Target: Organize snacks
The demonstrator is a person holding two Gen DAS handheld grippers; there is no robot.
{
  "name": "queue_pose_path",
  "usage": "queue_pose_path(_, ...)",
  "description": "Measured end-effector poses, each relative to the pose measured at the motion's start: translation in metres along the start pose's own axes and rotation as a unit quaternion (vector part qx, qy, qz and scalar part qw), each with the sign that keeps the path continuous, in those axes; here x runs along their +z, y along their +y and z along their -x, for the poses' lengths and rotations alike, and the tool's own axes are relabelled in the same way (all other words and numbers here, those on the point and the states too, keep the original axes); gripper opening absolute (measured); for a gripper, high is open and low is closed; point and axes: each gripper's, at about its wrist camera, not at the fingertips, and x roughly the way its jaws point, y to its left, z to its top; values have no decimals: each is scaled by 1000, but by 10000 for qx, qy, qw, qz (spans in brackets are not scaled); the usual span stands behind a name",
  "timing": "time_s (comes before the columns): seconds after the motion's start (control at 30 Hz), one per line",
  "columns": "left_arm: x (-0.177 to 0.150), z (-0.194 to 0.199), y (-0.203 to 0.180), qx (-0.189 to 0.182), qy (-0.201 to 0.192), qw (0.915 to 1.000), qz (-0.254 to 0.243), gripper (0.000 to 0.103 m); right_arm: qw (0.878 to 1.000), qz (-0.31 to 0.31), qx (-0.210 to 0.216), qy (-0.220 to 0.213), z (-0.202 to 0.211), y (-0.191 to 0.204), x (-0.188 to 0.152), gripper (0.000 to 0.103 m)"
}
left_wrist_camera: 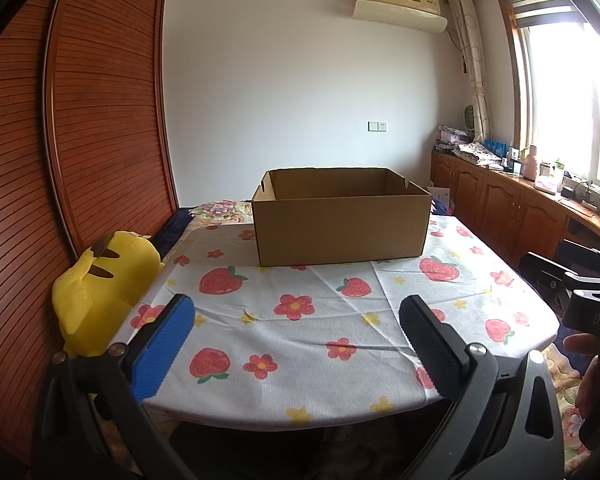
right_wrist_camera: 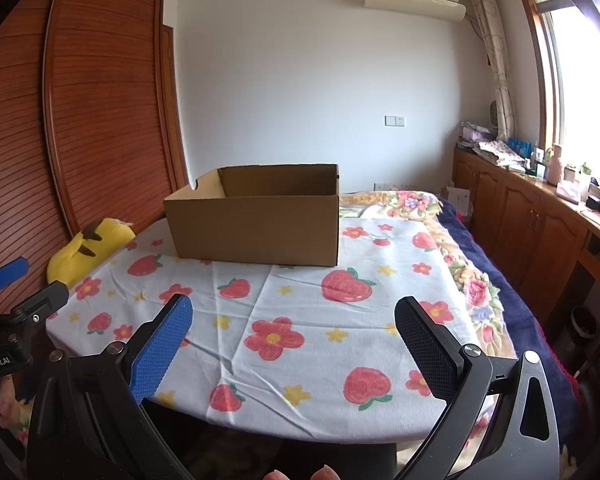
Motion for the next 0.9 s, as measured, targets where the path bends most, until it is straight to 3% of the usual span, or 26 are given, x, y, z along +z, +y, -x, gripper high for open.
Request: queue_pose_path(0.9, 4, 3, 1, 21, -52, 10000, -25, 103, 10000, -20, -20, -27, 3, -1, 0, 103)
